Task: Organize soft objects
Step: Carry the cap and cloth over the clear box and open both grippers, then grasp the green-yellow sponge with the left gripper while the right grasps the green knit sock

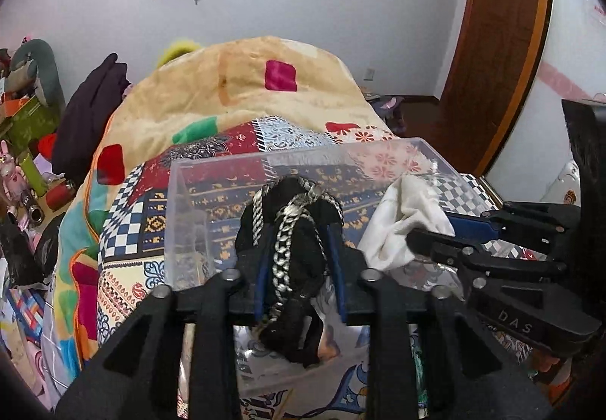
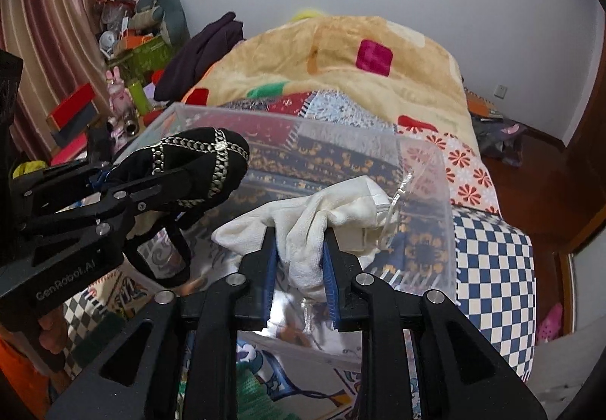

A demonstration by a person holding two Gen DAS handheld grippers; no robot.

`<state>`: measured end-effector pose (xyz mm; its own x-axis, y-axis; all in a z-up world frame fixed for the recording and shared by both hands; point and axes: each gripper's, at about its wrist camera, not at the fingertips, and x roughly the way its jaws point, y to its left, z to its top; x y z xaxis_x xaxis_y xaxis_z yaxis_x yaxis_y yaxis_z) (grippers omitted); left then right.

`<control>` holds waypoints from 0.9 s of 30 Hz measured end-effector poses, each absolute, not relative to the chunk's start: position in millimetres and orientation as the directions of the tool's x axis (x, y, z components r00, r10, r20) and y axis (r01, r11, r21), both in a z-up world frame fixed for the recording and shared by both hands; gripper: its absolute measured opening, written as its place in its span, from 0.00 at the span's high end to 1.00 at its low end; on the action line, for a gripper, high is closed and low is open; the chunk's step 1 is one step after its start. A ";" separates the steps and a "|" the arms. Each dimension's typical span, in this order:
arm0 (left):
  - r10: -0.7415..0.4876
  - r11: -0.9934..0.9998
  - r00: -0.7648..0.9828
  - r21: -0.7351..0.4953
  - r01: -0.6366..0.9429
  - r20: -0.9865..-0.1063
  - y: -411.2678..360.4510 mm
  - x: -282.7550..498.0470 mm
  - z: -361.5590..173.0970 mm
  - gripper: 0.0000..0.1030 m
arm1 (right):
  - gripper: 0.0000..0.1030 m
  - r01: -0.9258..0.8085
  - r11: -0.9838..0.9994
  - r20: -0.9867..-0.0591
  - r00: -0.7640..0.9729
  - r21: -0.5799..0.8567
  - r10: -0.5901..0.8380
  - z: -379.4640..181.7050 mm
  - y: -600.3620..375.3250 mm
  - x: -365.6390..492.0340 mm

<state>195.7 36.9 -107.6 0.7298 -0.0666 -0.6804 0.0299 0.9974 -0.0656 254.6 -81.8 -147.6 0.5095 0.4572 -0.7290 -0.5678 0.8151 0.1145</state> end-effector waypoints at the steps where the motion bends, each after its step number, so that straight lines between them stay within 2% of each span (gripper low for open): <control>1: -0.064 0.998 0.734 -0.063 0.030 -0.676 35.9 193.4 -106.7 0.64 | 0.75 -0.570 0.814 -0.732 0.506 0.114 0.457 -147.3 -81.6 253.8; 3: -0.061 0.998 0.743 -0.054 0.033 -0.667 34.7 189.1 -102.3 0.59 | 0.66 -0.572 0.814 -0.731 0.511 0.103 0.452 -145.6 -83.5 251.0; 5: -0.058 0.998 0.759 -0.047 0.036 -0.648 32.8 180.2 -95.3 0.46 | 0.56 -0.571 0.816 -0.721 0.526 0.092 0.450 -141.7 -86.1 247.7; 9: -0.059 0.998 0.790 -0.044 0.041 -0.610 32.7 162.9 -78.8 0.40 | 0.45 -0.573 0.815 -0.682 0.563 0.085 0.467 -126.0 -98.0 235.0; 10: -0.059 0.998 0.798 -0.045 0.041 -0.600 33.0 157.6 -74.5 0.37 | 0.40 -0.571 0.817 -0.668 0.576 0.083 0.471 -120.7 -102.2 230.5; 14: -0.043 0.999 0.833 -0.037 0.026 -0.552 31.6 134.0 -58.8 0.13 | 0.20 -0.557 0.827 -0.612 0.629 0.075 0.479 -100.9 -114.5 213.0; 19: -0.034 0.999 0.851 -0.029 0.022 -0.524 29.8 105.0 -50.2 0.04 | 0.16 -0.546 0.833 -0.574 0.654 0.092 0.492 -85.3 -130.0 194.1; 27: -0.045 0.999 0.828 -0.047 0.023 -0.560 27.1 79.7 -64.4 0.02 | 0.14 -0.563 0.823 -0.597 0.636 0.072 0.488 -100.0 -134.2 164.4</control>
